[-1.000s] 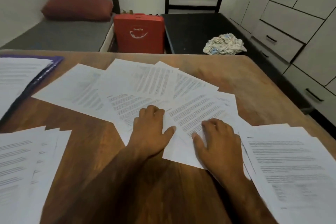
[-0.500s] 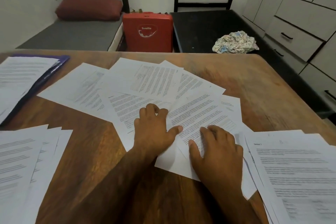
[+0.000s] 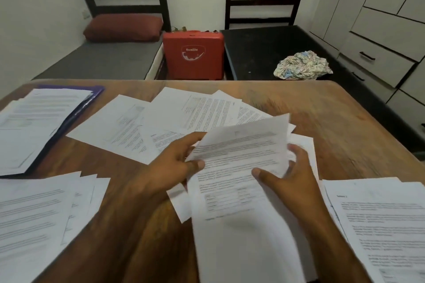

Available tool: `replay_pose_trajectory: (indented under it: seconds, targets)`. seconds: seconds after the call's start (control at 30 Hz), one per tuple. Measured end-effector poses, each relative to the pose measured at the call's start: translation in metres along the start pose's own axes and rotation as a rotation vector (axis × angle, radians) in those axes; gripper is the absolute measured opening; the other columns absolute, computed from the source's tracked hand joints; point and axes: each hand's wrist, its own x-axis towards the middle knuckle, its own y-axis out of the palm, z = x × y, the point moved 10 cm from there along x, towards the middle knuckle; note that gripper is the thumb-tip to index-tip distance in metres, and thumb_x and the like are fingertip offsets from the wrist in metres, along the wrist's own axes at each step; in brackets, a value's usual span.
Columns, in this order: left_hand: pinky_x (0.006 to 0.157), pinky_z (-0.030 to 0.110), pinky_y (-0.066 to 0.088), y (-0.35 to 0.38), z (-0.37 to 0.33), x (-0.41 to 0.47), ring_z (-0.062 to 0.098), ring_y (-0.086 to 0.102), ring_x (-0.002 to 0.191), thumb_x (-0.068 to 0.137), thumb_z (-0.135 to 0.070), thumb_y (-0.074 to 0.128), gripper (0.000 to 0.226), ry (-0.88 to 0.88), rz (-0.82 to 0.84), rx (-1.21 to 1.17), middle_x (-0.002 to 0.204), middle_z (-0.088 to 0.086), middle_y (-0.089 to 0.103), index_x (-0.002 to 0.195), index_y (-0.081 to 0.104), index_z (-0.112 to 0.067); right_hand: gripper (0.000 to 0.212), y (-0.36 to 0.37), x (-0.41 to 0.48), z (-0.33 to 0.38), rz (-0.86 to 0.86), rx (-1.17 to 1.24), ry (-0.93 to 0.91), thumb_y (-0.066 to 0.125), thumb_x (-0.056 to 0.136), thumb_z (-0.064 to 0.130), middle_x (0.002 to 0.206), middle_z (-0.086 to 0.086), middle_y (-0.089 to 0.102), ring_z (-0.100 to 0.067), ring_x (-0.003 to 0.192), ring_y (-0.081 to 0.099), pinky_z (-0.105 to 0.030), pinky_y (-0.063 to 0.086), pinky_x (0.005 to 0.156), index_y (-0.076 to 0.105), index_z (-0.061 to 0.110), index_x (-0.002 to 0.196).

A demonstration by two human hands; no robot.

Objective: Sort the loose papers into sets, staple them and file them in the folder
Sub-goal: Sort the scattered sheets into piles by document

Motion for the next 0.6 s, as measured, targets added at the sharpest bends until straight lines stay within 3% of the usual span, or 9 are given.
replay_pose_trajectory:
  seconds: [0.1,0.17,0.27,0.37,0.47,0.6]
  targets:
    - [0.080,0.037,0.064,-0.018,0.007,0.014,0.016,0.071,0.101,0.097,-0.022,0.070,0.042,-0.100,0.093,0.324,0.120,-0.017,0.068,0.130,0.055,-0.043,0.044,0.011,0.003,-0.009,0.067,-0.037,0.010,0.091,0.078,0.022,0.107,0.014,0.075,-0.011,0.098,0.073,-0.022,0.054,0.074,0.068,0.025,0.116]
    - [0.091,0.034,0.057,-0.038,0.005,0.033,0.016,0.067,0.107,0.099,-0.041,0.064,0.040,-0.103,0.040,0.587,0.125,-0.013,0.064,0.137,0.052,-0.040,0.039,0.016,0.002,-0.009,0.102,-0.115,0.017,0.090,0.080,0.028,0.108,0.015,0.075,-0.006,0.092,0.071,-0.019,0.052,0.068,0.068,0.027,0.112]
    - [0.110,0.043,0.045,-0.063,-0.008,0.082,0.024,0.055,0.130,0.107,-0.036,0.050,0.043,-0.003,-0.135,0.892,0.149,-0.002,0.053,0.149,0.047,-0.029,0.039,0.017,0.009,-0.013,0.099,-0.196,0.046,0.089,0.080,0.033,0.111,0.015,0.074,-0.004,0.091,0.069,-0.018,0.048,0.065,0.068,0.028,0.112]
    - [0.119,0.048,0.035,-0.058,0.016,0.116,0.028,0.038,0.147,0.099,-0.034,0.061,0.066,-0.041,-0.043,1.203,0.164,0.004,0.034,0.158,0.033,-0.023,0.040,0.021,0.008,-0.018,0.091,-0.216,0.069,0.088,0.081,0.036,0.114,0.015,0.074,-0.009,0.095,0.071,-0.024,0.052,0.070,0.066,0.029,0.115]
    - [0.114,0.051,0.040,-0.052,0.041,0.124,0.029,0.049,0.133,0.099,-0.038,0.056,0.052,-0.094,0.045,1.312,0.148,0.007,0.047,0.146,0.043,-0.021,0.041,0.022,0.007,-0.020,0.083,-0.238,0.081,0.087,0.082,0.039,0.112,0.016,0.072,-0.008,0.093,0.068,-0.023,0.049,0.067,0.065,0.031,0.117]
    - [0.108,0.047,0.040,-0.050,0.025,0.116,0.024,0.052,0.116,0.106,-0.042,0.043,0.035,0.029,-0.106,1.423,0.126,0.004,0.055,0.134,0.051,-0.023,0.039,0.025,0.008,-0.019,0.066,-0.281,0.070,0.084,0.085,0.041,0.107,0.020,0.062,-0.012,0.094,0.065,-0.031,0.051,0.076,0.058,0.035,0.114]
